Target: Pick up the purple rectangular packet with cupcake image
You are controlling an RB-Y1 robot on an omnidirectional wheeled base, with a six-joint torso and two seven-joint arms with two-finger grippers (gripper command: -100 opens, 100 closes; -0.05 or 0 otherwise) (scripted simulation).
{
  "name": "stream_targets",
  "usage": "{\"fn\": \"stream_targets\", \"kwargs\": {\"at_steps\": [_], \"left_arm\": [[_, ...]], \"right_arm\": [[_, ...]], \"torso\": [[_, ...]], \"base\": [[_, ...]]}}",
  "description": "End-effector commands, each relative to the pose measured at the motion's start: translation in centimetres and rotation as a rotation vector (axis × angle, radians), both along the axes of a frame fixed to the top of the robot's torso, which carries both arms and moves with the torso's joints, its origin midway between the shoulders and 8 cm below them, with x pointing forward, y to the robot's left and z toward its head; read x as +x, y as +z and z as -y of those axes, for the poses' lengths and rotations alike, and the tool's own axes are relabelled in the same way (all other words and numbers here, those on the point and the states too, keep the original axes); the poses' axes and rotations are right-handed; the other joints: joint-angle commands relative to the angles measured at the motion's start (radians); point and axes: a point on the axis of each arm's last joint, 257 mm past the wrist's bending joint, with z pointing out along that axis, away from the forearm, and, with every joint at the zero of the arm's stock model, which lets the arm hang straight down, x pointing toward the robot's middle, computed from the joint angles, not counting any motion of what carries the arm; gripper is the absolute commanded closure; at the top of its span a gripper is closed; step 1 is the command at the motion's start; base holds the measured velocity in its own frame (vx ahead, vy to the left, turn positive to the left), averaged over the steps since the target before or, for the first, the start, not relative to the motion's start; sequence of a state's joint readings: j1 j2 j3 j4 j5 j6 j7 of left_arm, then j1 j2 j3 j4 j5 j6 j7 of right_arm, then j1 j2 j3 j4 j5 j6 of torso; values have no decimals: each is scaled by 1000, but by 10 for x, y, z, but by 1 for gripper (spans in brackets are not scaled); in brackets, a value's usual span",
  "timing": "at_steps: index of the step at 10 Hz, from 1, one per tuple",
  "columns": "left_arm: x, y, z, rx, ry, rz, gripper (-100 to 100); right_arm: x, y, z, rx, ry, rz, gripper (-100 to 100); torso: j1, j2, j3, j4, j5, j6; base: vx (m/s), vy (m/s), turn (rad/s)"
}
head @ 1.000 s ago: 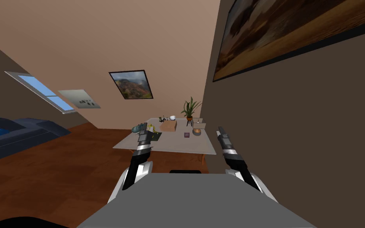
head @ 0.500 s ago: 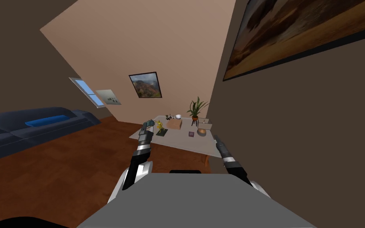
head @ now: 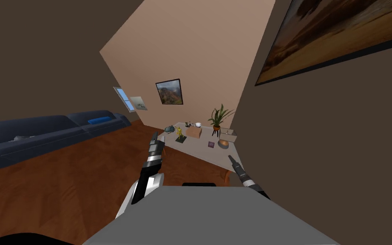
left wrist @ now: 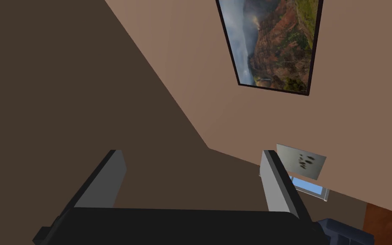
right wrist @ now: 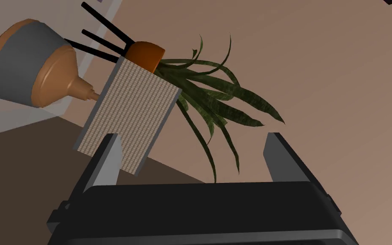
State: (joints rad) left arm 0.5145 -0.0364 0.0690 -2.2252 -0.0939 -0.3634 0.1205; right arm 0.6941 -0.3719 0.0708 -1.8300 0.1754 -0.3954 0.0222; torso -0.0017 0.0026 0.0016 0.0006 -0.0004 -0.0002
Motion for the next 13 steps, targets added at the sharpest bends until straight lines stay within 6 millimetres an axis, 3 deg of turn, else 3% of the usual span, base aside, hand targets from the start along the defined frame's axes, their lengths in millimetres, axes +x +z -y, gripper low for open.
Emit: {"fn": "stream_targets", "kwargs": {"at_steps": [1, 2, 3, 4, 5, 9, 13], "left_arm": [[0, 0, 0, 0, 0, 0, 0], [0, 0, 0, 0, 0, 0, 0], [0, 0, 0, 0, 0, 0, 0], [0, 0, 0, 0, 0, 0, 0], [0, 0, 0, 0, 0, 0, 0], [0, 0, 0, 0, 0, 0, 0], [0, 0, 0, 0, 0, 0, 0]], "right_arm": [[-13, -17, 4, -22, 13, -51, -100], [-29, -42, 8, -55, 35, -114, -100], [-29, -42, 9, -55, 35, -114, -100], [-47, -67, 14, -91, 60, -178, -100], [-47, -67, 14, -91, 60, -178, -100], [-86, -112, 28, -171, 117, -305, -100], [-145, -162, 54, -303, 223, -467, -100]], "torso": [[0, 0, 0, 0, 0, 0], [0, -1, 0, 0, 0, 1], [0, -1, -1, 0, 0, 0], [0, -2, -1, 0, 0, 1], [0, -2, -1, 0, 0, 0], [0, -3, -1, 0, 0, 0], [0, -3, -2, -1, 0, 1]], "base": [[-27, -1, 108], [-21, 5, 230], [-14, 0, 142], [-12, 5, 315], [-8, -2, 148], [-5, 4, 211], [6, 6, 293]]}}
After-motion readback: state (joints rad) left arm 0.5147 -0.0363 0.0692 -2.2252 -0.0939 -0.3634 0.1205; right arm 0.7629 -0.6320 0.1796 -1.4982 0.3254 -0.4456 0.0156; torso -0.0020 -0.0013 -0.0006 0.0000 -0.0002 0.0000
